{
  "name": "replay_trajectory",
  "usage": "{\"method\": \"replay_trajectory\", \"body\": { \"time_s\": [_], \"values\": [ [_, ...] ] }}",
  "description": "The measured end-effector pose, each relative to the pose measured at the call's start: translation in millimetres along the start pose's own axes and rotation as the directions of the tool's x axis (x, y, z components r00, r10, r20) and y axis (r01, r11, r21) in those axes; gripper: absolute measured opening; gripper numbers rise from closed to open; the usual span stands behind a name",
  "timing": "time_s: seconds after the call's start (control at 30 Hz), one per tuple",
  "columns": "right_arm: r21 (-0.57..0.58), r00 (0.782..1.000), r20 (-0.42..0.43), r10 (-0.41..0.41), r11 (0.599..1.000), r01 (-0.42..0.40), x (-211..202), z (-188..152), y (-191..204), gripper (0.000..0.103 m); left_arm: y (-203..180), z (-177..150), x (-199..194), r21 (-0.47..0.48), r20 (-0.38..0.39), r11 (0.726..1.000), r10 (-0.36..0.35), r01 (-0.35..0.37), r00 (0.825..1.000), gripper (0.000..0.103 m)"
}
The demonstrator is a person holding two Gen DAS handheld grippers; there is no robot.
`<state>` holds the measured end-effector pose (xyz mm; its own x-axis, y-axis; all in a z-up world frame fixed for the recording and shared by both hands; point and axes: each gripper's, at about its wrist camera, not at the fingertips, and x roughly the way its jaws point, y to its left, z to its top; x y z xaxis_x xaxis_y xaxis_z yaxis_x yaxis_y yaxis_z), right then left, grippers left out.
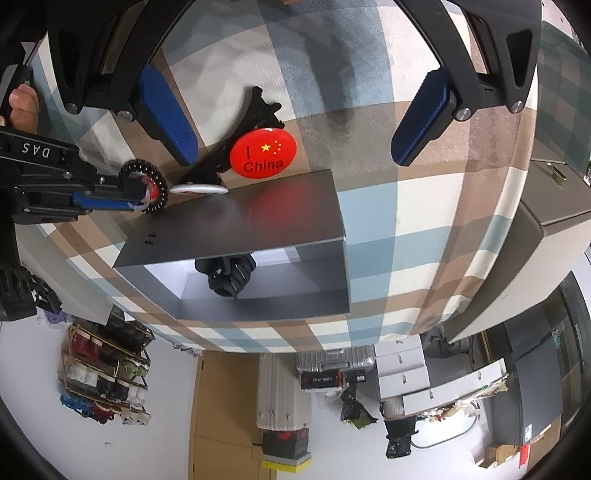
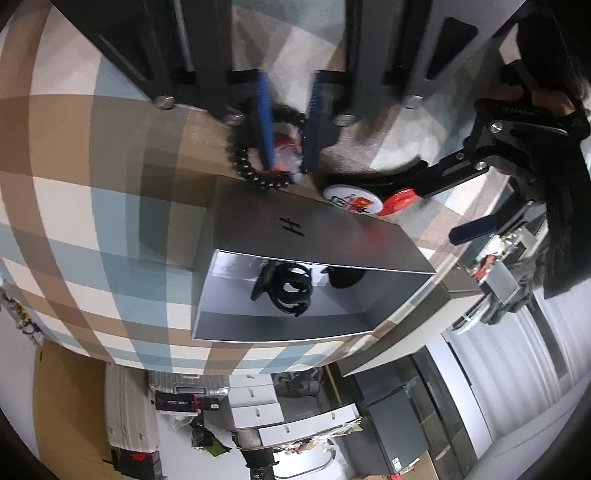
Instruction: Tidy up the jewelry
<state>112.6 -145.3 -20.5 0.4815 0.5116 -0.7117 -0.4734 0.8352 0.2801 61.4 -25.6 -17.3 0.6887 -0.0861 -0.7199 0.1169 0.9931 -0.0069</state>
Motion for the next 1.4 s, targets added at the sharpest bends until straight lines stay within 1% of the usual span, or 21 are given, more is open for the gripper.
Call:
{"method": "replay_trajectory", "body": {
  "time_s": [0.07, 0.27, 0.37, 0.43, 0.47, 0.57, 0.6, 0.63, 0.67, 0.7, 0.73, 0.83, 0.93, 1.03, 1.13, 1.17, 1.2, 1.27, 1.3, 1.33, 1.4],
  "values": [
    [-0.016, 1.000, 0.010, -0.019, 1.000, 0.019, -2, 0, 2, 0.013, -1, 0, 1, 0.007, -0.012, 1.000, -0.009, 0.009, 1.000, 0.102],
    [-0.021, 0.998, 0.067, 0.004, 1.000, -0.003, -17, 2, 3, 0.012, -3, 1, 8, 0.009, -0.051, 1.000, -0.021, 0.022, 0.998, 0.100],
    [-0.029, 0.996, 0.094, 0.007, 1.000, -0.005, -23, 4, 4, 0.012, 0, 2, 11, -0.008, -0.067, 0.999, -0.039, 0.038, 0.997, 0.086],
    [-0.028, 0.995, 0.102, 0.013, 1.000, -0.011, -25, 5, 5, 0.012, 2, 2, 16, -0.020, -0.093, 0.998, -0.059, 0.058, 0.994, 0.069],
    [-0.028, 0.995, 0.104, 0.012, 1.000, -0.009, -26, 5, 5, 0.013, 2, 2, 16, -0.026, -0.097, 0.996, -0.085, 0.082, 0.992, 0.067],
    [-0.021, 0.994, 0.108, 0.009, 1.000, -0.007, -27, 6, 3, 0.013, 2, 3, 17, -0.031, -0.103, 0.993, -0.120, 0.117, 0.987, 0.059],
    [-0.019, 0.994, 0.109, 0.008, 1.000, -0.006, -28, 6, 3, 0.012, 2, 3, 17, -0.035, -0.104, 0.989, -0.147, 0.144, 0.984, 0.050],
    [-0.015, 0.994, 0.111, 0.006, 1.000, -0.004, -28, 6, 2, 0.013, 2, 3, 16, -0.042, -0.107, 0.985, -0.174, 0.170, 0.979, 0.039],
    [-0.012, 0.994, 0.113, 0.005, 1.000, -0.003, -29, 6, 2, 0.012, 3, 4, 16, -0.051, -0.110, 0.980, -0.197, 0.193, 0.974, 0.035],
    [-0.011, 0.993, 0.116, 0.005, 1.000, -0.004, -29, 6, 2, 0.013, 2, 5, 15, -0.054, -0.107, 0.980, -0.197, 0.192, 0.974, 0.032],
    [-0.010, 0.993, 0.118, 0.005, 1.000, -0.004, -30, 6, 2, 0.012, 1, 5, 13, -0.044, -0.097, 0.983, -0.184, 0.180, 0.978, 0.025],
    [-0.008, 0.992, 0.128, 0.006, 1.000, -0.006, -33, 7, 1, 0.013, -3, 7, 5, -0.021, -0.073, 0.985, -0.172, 0.171, 0.982, 0.013],
    [-0.007, 0.991, 0.133, 0.009, 1.000, -0.008, -35, 7, 1, 0.013, -2, 7, 6, -0.015, -0.077, 0.986, -0.167, 0.166, 0.983, 0.012],
    [-0.006, 0.991, 0.137, 0.008, 1.000, -0.008, -37, 6, 1, 0.013, -1, 6, 6, -0.003, -0.071, 0.992, -0.123, 0.123, 0.990, 0.013],
    [-0.006, 0.990, 0.141, 0.009, 1.000, -0.008, -39, 6, 1, 0.013, 4, 4, 6, -0.017, -0.068, 0.991, -0.132, 0.131, 0.989, 0.014],
    [-0.008, 0.990, 0.142, 0.008, 1.000, -0.007, -39, 6, 2, 0.013, 7, 2, 7, -0.024, -0.074, 0.993, -0.114, 0.113, 0.991, 0.015],
    [-0.009, 0.990, 0.141, 0.009, 1.000, -0.008, -39, 7, 2, 0.013, 8, 2, 8, -0.026, -0.081, 0.994, -0.104, 0.102, 0.991, 0.018],
    [-0.011, 0.990, 0.141, 0.011, 1.000, -0.009, -38, 7, 3, 0.013, 12, 1, 9, -0.026, -0.093, 0.997, -0.075, 0.073, 0.993, 0.027],
    [-0.012, 0.990, 0.139, 0.011, 1.000, -0.010, -38, 7, 3, 0.013, 16, 0, 10, -0.033, -0.094, 0.999, -0.045, 0.042, 0.995, 0.037],
    [-0.012, 0.990, 0.137, 0.013, 1.000, -0.011, -37, 7, 3, 0.013, 20, 0, 11, -0.041, -0.094, 0.999, -0.020, 0.017, 0.995, 0.042],
    [-0.013, 0.990, 0.137, 0.015, 1.000, -0.013, -37, 6, 3, 0.013, 25, -2, 12, -0.050, -0.101, 0.999, 0.001, -0.006, 0.995, 0.043]
  ]
}}
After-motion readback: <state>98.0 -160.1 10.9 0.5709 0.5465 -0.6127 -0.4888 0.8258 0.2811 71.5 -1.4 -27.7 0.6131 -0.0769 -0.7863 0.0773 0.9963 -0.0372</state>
